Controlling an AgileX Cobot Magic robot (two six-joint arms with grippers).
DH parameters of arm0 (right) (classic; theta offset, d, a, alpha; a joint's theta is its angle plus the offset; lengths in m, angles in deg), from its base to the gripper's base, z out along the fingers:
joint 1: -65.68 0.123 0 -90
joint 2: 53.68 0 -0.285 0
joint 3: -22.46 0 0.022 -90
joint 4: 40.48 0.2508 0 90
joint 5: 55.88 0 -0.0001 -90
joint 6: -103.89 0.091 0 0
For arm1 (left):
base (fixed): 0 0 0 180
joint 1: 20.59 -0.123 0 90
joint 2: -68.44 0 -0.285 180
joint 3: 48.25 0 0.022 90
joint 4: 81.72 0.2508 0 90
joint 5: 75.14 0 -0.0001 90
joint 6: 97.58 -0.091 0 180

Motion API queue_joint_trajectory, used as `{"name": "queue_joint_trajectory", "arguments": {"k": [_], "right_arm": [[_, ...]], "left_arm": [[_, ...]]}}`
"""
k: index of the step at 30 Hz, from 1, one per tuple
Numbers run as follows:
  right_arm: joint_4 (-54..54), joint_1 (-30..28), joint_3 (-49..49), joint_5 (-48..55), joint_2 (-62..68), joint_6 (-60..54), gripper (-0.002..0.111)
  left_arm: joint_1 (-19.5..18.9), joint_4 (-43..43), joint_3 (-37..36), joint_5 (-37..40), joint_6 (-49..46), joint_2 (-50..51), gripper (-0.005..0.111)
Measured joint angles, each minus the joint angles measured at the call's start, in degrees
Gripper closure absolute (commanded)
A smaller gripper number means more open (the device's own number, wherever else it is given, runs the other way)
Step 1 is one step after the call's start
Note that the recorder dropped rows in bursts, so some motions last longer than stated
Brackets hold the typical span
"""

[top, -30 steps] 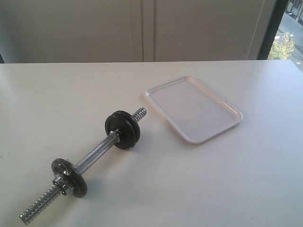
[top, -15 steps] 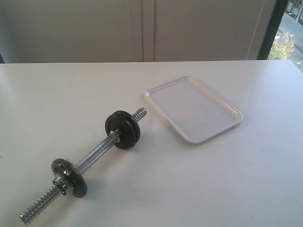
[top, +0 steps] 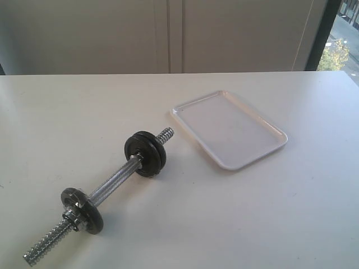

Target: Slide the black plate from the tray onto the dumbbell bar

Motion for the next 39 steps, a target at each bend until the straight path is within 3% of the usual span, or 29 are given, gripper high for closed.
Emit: {"name": "queue_joint_trajectory", "arguments": {"k": [8,12,18,26,39], "right_arm": [[18.8,0.0,0.0,0.9,0.0,0.2,0.107],[21.3,0.0,0.0,0.9,0.0,0.2,0.107],[20.0,0.0,0.0,0.9,0.0,0.2,0.107],[3.5,0.0,0.0,1.0,0.0,0.2,0.107],[2.2,0.0,0.0,1.0,0.0,0.2,0.107]], "left_arm": [[0.0,0.0,0.0,0.0,0.0,0.0,0.107],[0.0,0.0,0.0,0.0,0.0,0.0,0.107],[0.0,0.0,0.0,0.0,0.0,0.0,0.107],[0.0,0.0,0.0,0.0,0.0,0.0,0.107],[0.0,0.0,0.0,0.0,0.0,0.0,0.107]]}}
